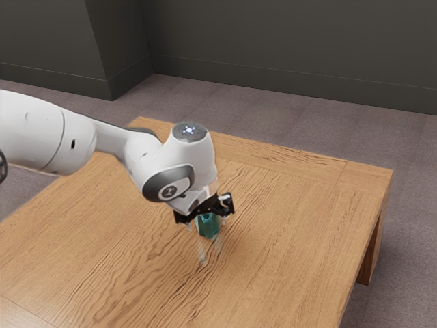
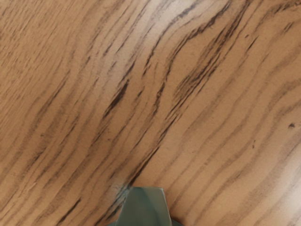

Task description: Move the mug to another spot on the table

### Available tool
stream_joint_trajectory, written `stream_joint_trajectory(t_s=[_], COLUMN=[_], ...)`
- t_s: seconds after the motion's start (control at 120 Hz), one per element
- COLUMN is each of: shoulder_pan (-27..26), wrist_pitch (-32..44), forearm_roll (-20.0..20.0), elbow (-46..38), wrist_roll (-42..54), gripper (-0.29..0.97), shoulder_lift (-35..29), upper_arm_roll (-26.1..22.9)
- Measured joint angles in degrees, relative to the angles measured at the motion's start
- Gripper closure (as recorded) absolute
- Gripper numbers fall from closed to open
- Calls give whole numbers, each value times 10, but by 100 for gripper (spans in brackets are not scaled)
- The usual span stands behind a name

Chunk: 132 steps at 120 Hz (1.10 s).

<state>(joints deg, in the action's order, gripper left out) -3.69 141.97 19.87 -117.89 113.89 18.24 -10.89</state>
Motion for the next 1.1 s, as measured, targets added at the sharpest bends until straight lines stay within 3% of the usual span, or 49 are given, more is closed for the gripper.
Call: stream_joint_trajectory(t_s=[0.083, 0.325, 0.725, 0.8, 1.1], shoulder_pan=[0, 1, 3, 5, 5], wrist_pitch=[3, 8, 15, 17, 19], forearm_roll=[1, -2, -1, -1, -2], elbow=[0, 0, -3, -5, -19], wrist_roll=[-1, -4, -9, -10, -11], gripper=[13, 49, 61, 68, 70], shoulder_lift=[1, 4, -30, -41, -82], upper_arm_roll=[0, 0, 7, 14, 31])
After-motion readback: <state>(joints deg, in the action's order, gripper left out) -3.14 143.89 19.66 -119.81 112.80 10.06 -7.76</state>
